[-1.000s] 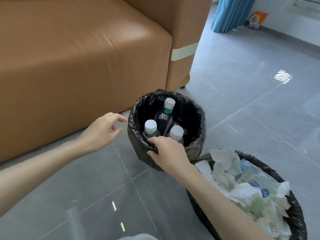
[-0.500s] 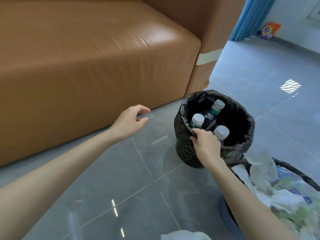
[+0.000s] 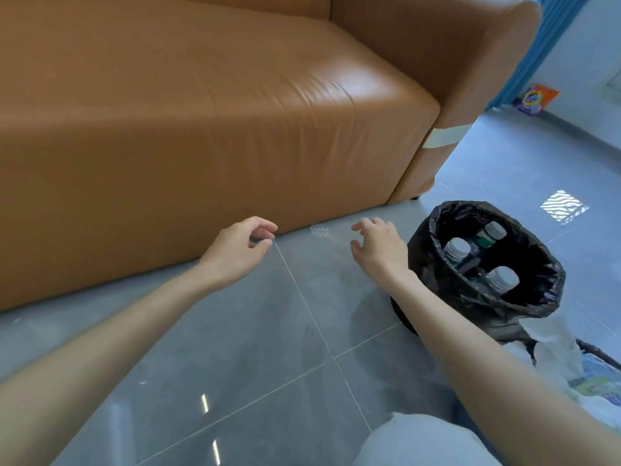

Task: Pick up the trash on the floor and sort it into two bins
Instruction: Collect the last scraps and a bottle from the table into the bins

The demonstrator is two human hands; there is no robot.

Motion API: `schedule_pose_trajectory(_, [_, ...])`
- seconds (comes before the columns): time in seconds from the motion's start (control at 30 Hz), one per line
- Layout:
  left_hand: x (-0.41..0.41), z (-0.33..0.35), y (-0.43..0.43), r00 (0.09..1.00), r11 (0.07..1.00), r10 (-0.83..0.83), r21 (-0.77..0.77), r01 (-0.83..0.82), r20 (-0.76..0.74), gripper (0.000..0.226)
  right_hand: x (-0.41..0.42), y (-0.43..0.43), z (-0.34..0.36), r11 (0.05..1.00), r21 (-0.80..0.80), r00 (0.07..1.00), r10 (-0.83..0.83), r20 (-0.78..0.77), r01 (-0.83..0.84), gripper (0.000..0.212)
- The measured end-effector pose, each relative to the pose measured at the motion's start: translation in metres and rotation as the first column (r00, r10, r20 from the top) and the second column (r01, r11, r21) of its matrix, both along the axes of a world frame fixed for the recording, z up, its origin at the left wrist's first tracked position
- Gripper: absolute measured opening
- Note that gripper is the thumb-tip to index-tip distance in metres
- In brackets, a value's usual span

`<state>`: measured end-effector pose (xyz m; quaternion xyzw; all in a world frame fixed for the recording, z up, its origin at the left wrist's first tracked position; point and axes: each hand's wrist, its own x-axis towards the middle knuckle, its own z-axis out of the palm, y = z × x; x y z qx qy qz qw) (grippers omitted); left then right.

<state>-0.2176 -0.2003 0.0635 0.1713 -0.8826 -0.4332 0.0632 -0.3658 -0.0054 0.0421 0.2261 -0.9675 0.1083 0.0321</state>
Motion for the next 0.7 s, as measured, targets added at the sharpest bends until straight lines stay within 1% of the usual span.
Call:
schedule_pose_trajectory(0.13, [0.015,-0.008,-0.018,0.999,0.998,0.034,0.042,-0.036,0.033,0.026,-0.001,-0.033,-0.026,0.992,0.119,0.975,0.024,0.219,-0.051,0.038])
schedule_pose_trajectory(0.2, [0.015,-0.018,-0.021,0.998,0.998,0.039,0.045,-0.041,0.051,0.026,-0.003,-0.039,-0.044,0.983,0.172,0.961,0.013,0.277,-0.062,0.040])
schedule_pose_trajectory(0.33, [0.006,-0.054,-0.029,0.996,0.997,0.063,0.033,-0.065,0.070,0.027,-0.020,-0.055,-0.086,0.965,0.226,0.941,0.049,0.336,-0.131,0.043])
schedule_pose_trajectory(0.4, [0.001,-0.072,-0.036,0.994,0.997,0.079,0.015,-0.080,0.077,0.028,-0.032,-0.066,-0.103,0.961,0.240,0.936,0.047,0.348,-0.137,0.046])
schedule_pose_trajectory(0.6, [-0.011,-0.119,-0.060,0.991,0.991,0.108,0.076,-0.114,0.084,0.031,-0.083,-0.105,-0.149,0.979,0.195,0.922,-0.014,0.387,-0.067,0.054])
schedule_pose_trajectory(0.7, [-0.010,-0.136,-0.071,0.988,0.986,0.131,0.094,-0.139,0.085,0.034,-0.110,-0.114,-0.171,0.978,0.206,0.924,-0.043,0.379,-0.039,0.053])
